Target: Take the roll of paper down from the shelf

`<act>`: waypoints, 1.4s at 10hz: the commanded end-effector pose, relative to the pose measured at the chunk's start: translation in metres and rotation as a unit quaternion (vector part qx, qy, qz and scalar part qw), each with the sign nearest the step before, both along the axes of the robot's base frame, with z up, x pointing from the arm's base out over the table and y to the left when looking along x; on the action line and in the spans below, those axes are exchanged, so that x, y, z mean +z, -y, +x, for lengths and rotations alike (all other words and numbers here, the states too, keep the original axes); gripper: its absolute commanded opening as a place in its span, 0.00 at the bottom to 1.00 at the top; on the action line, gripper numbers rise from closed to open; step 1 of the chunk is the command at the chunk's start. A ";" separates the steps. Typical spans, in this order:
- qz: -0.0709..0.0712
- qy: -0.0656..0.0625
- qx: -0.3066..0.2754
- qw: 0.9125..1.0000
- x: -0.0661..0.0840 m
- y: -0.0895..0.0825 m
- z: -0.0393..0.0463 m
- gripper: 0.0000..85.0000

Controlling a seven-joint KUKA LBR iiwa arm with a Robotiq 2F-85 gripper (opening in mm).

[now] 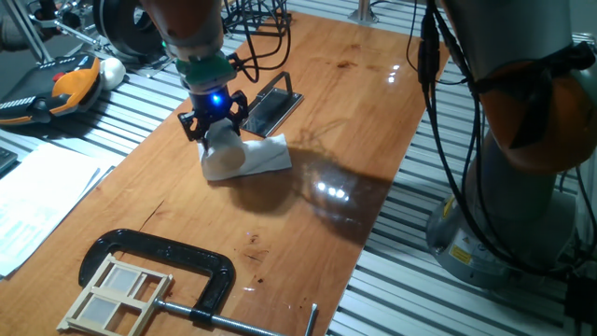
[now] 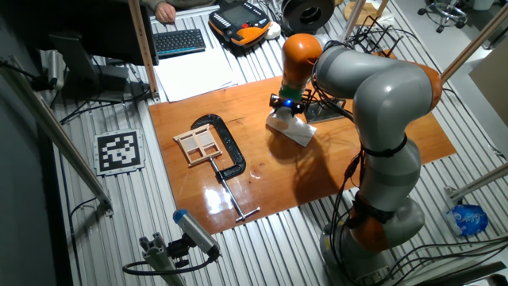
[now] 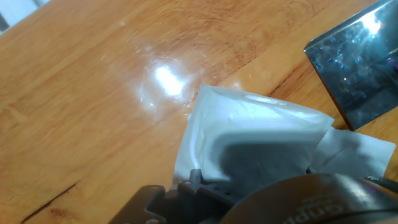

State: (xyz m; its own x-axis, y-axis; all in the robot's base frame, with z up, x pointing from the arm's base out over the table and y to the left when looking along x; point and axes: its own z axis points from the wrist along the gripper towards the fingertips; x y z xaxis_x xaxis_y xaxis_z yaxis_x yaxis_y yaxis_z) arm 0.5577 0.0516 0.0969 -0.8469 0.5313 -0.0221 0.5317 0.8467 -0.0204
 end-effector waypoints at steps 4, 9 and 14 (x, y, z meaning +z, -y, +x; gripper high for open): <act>-0.014 0.024 0.021 0.999 0.003 0.000 0.0005 0.80; -0.030 0.032 0.015 0.999 0.004 0.000 -0.0011 0.80; -0.037 0.040 0.019 0.998 0.006 0.000 -0.0017 1.00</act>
